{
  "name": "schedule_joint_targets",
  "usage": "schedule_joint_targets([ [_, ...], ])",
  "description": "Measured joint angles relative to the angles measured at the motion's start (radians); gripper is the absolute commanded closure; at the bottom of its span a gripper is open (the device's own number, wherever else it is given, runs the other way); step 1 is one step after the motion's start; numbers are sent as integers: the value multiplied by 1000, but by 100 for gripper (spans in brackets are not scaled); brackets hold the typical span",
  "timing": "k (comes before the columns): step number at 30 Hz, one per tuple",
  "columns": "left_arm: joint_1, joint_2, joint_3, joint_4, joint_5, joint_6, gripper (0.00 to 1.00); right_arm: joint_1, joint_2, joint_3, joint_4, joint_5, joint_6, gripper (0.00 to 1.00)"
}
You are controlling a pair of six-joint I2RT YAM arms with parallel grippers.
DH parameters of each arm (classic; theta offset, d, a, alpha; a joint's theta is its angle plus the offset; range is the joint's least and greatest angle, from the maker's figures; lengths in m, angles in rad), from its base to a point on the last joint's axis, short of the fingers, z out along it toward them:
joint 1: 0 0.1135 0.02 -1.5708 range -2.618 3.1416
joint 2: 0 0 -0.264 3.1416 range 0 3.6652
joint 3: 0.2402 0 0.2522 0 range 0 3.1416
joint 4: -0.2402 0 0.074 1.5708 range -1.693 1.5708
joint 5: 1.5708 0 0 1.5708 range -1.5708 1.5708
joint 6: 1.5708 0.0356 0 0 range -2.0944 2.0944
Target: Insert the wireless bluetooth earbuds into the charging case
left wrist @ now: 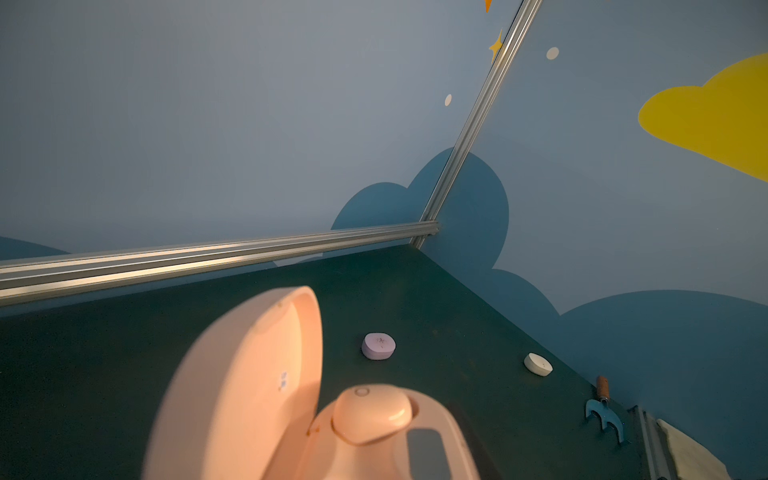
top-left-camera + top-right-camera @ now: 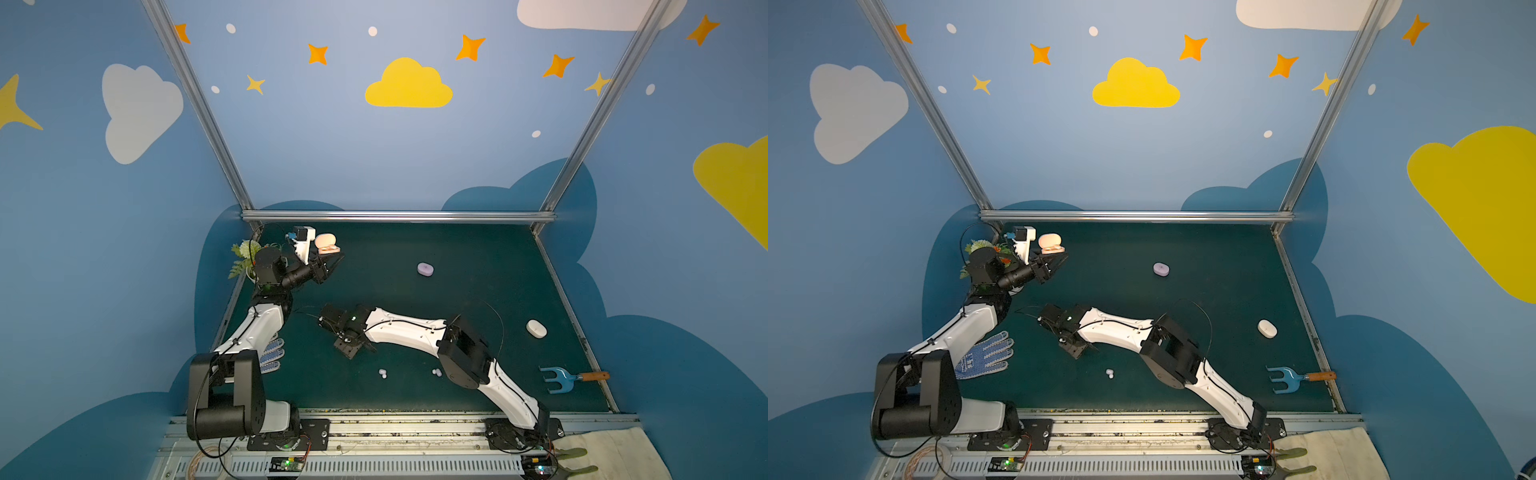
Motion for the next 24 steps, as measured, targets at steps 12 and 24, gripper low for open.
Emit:
schedule_joint_targets([
  [12, -5, 0, 0, 0, 0, 0, 79, -106, -103, -170, 1, 88, 19, 38],
  [24, -13, 0, 0, -1, 2, 0, 79, -144, -151, -192, 14, 138, 24, 38],
])
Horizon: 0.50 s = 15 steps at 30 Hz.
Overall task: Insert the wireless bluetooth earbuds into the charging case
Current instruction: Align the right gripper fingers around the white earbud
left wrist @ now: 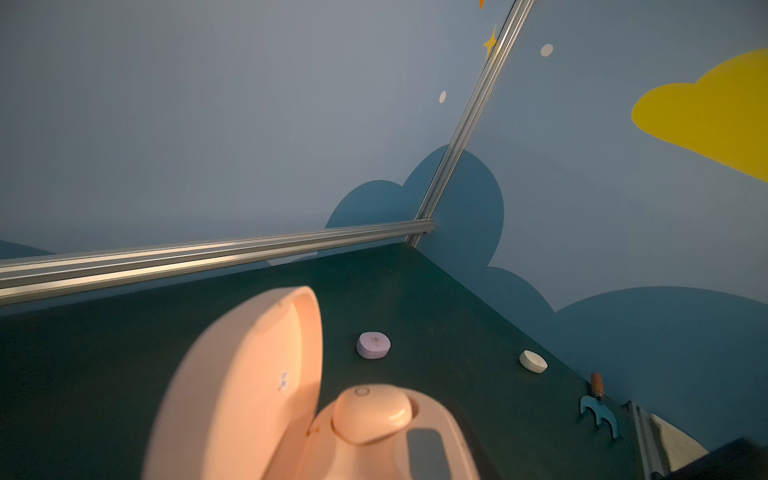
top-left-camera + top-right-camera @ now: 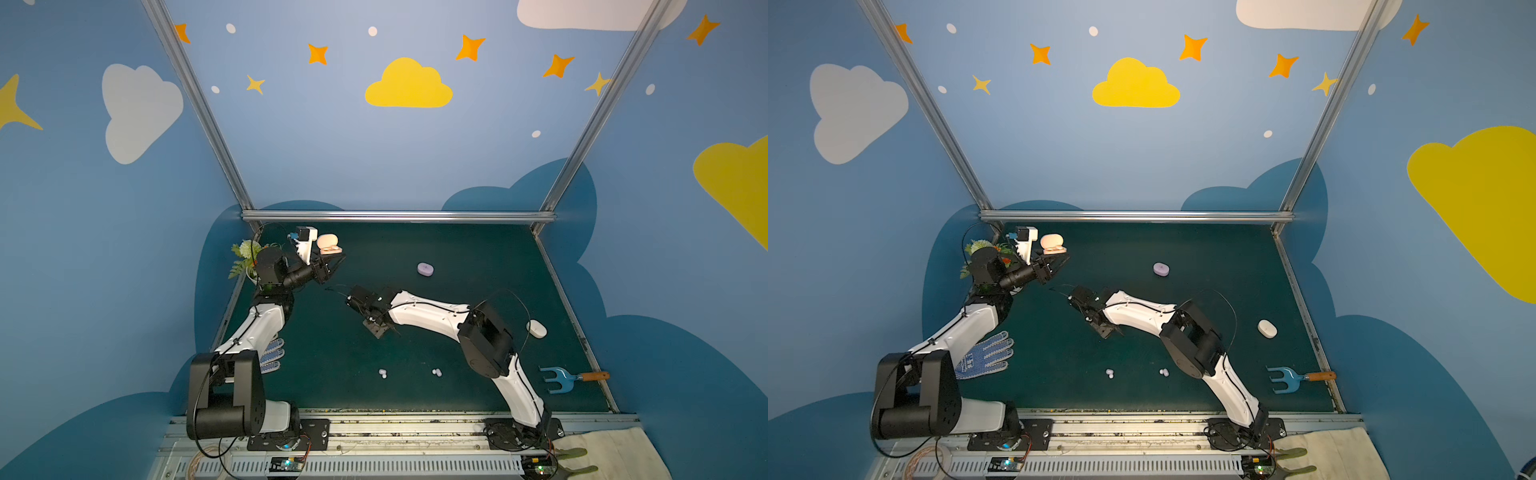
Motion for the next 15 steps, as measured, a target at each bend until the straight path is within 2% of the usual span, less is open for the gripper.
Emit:
schedule_joint_targets([
  [15, -3, 0, 0, 0, 1, 0, 79, -29, -76, -121, 33, -90, 26, 38],
])
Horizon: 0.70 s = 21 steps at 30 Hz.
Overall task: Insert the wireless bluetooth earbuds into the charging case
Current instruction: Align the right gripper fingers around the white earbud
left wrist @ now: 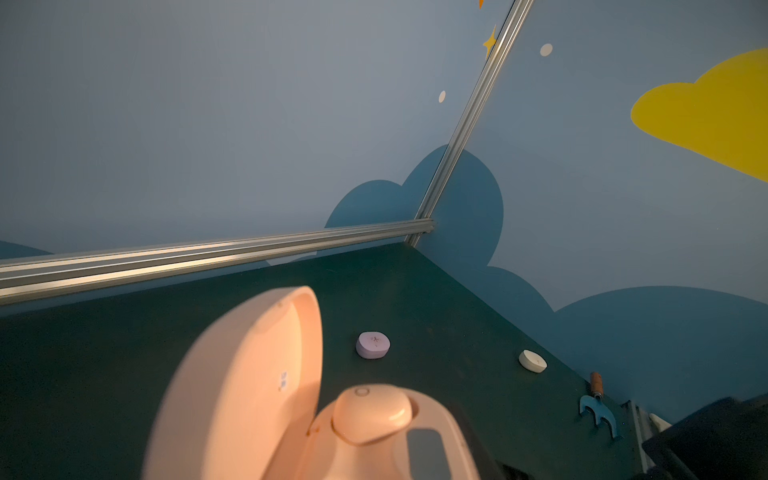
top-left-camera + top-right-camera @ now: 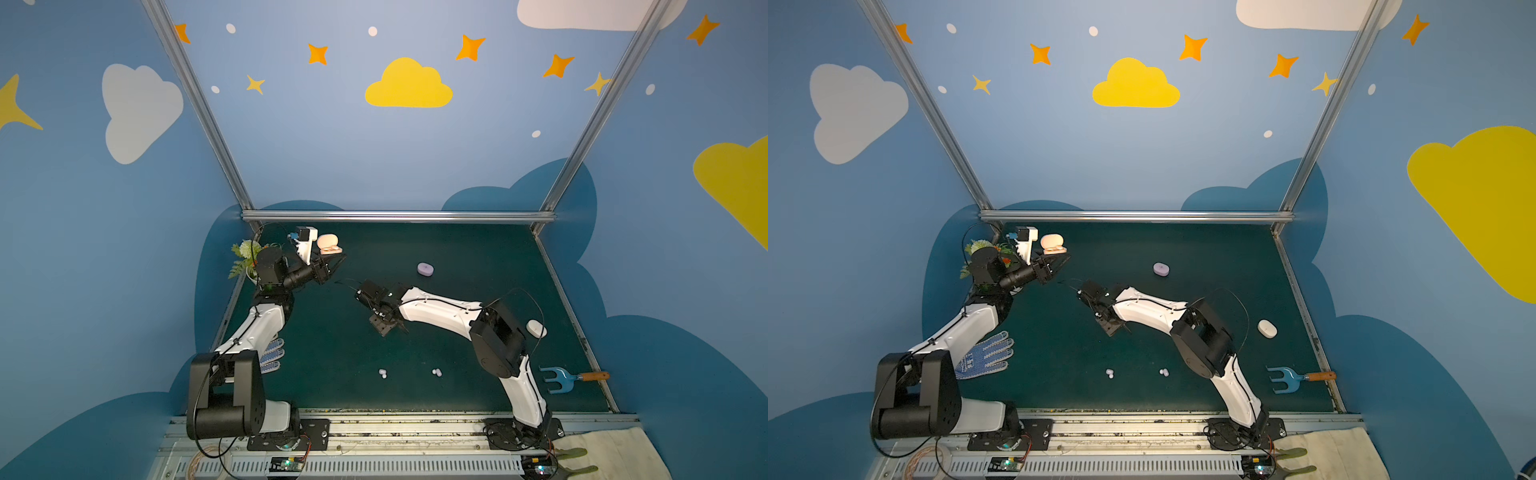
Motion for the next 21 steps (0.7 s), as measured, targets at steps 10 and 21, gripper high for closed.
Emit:
schedule_joint_targets([
  [10, -2, 0, 0, -1, 0, 0, 79, -18, -26, -76, 23, -38, 12, 38],
  [21, -10, 11, 0, -10, 1, 4, 79, -47, -21, -66, 45, -43, 3, 38],
])
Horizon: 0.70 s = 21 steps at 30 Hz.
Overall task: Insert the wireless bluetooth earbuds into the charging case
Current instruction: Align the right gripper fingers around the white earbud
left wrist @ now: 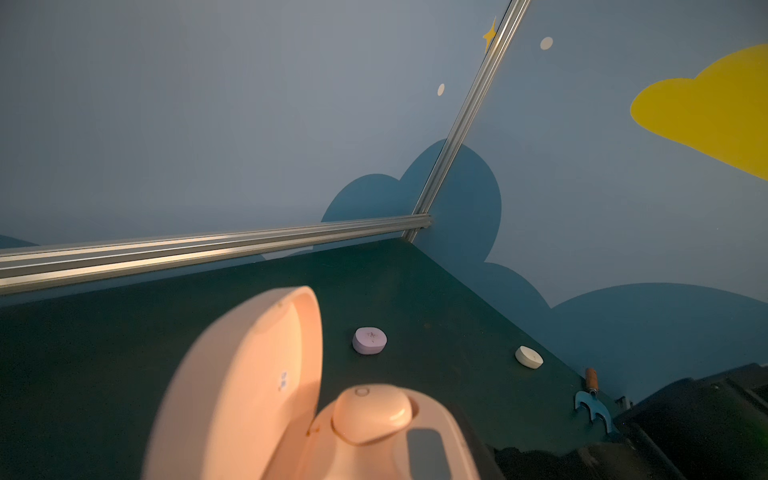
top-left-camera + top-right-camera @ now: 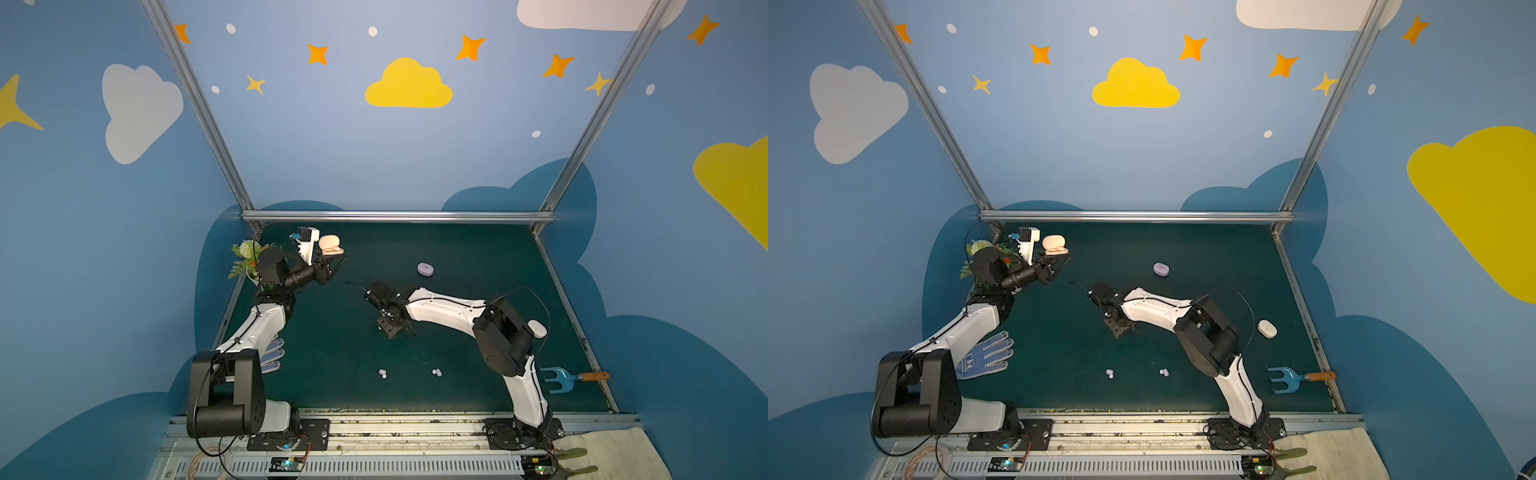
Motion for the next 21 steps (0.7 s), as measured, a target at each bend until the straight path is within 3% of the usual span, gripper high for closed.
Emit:
schedule_joint_targets([
  [21, 0, 28, 0, -3, 4, 2, 79, -32, 53, 103, 0, -26, -27, 38],
])
